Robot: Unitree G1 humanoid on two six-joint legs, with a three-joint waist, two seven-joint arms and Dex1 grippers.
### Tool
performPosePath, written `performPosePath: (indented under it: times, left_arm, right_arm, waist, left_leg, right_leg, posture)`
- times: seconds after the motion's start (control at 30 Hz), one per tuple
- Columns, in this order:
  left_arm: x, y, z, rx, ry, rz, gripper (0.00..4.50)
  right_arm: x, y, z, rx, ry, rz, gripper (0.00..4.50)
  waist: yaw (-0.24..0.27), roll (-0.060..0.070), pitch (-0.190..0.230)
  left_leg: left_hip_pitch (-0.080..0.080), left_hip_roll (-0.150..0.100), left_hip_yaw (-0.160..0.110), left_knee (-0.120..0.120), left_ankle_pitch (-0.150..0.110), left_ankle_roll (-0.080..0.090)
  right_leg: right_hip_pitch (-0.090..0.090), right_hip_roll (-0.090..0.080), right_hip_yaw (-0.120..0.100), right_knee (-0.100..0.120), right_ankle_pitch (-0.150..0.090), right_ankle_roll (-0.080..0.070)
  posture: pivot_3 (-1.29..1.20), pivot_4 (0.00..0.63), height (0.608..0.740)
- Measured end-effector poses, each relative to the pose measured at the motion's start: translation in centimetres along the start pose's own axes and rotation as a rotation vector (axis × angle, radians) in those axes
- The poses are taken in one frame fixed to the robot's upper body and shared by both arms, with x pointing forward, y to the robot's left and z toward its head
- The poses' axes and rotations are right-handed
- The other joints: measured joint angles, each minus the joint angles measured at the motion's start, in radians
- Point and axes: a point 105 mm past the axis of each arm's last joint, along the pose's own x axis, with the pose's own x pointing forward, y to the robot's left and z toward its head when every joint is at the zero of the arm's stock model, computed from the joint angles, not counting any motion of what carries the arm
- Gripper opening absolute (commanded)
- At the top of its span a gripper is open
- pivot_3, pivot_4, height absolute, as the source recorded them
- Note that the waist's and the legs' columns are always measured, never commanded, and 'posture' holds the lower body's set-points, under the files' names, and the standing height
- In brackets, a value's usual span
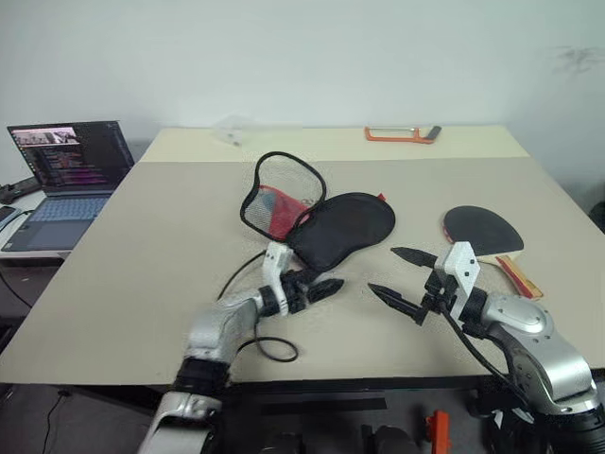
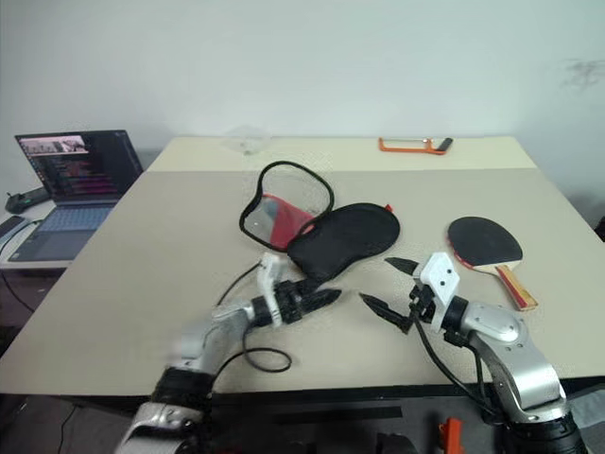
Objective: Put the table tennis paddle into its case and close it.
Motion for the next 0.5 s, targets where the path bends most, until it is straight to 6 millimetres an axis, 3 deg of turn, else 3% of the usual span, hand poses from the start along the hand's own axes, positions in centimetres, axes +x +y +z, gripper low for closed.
performPosePath:
  times: [0.13,0.33,0.4,0.5]
  left_arm:
    - [-4.3,0.6,-1.0,0.162,0.109,-0.011,4.14]
    - [-8.1,0.3,-1.7,0.247,0.200,-0.054,4.14]
    - [-9.3,0.3,-0.6,0.231,0.177,-0.055,4.14]
    - [-9.9,0.3,2.9,0.290,0.100,-0.050,4.14]
  right_arm:
    - [0.5,-0.8,0.0,0.077,0.021,-0.057,4.50]
    - [1.9,-1.1,0.6,0.203,0.027,-0.083,4.50]
    - [3.0,-0.6,0.7,0.280,0.044,-0.075,4.50]
    - [4.8,0.7,0.6,0.367,0.079,-0.031,4.50]
  waist:
    - [-0.013,0.001,-0.001]
    - [-0.013,0.001,0.000]
    - [-0.012,0.001,0.000]
    - [-0.006,0.001,0.000]
  left_leg:
    - [0.001,0.000,0.000,-0.001,0.000,0.000]
    - [0.000,0.001,-0.001,-0.001,-0.002,0.003]
    - [-0.001,0.001,-0.003,-0.001,-0.002,0.003]
    - [-0.002,0.000,-0.005,-0.001,-0.002,0.003]
  right_leg:
    - [0.000,0.000,0.000,0.001,0.000,-0.001]
    - [-0.001,-0.001,0.000,0.000,0.000,-0.001]
    - [-0.002,-0.001,0.000,0.000,0.000,-0.002]
    - [-0.002,-0.001,-0.001,0.000,0.000,-0.002]
  posture:
    - [0.00,0.150,0.740]
    - [0.00,0.150,0.740]
    - [0.00,0.150,0.740]
    - [0.00,0.150,0.740]
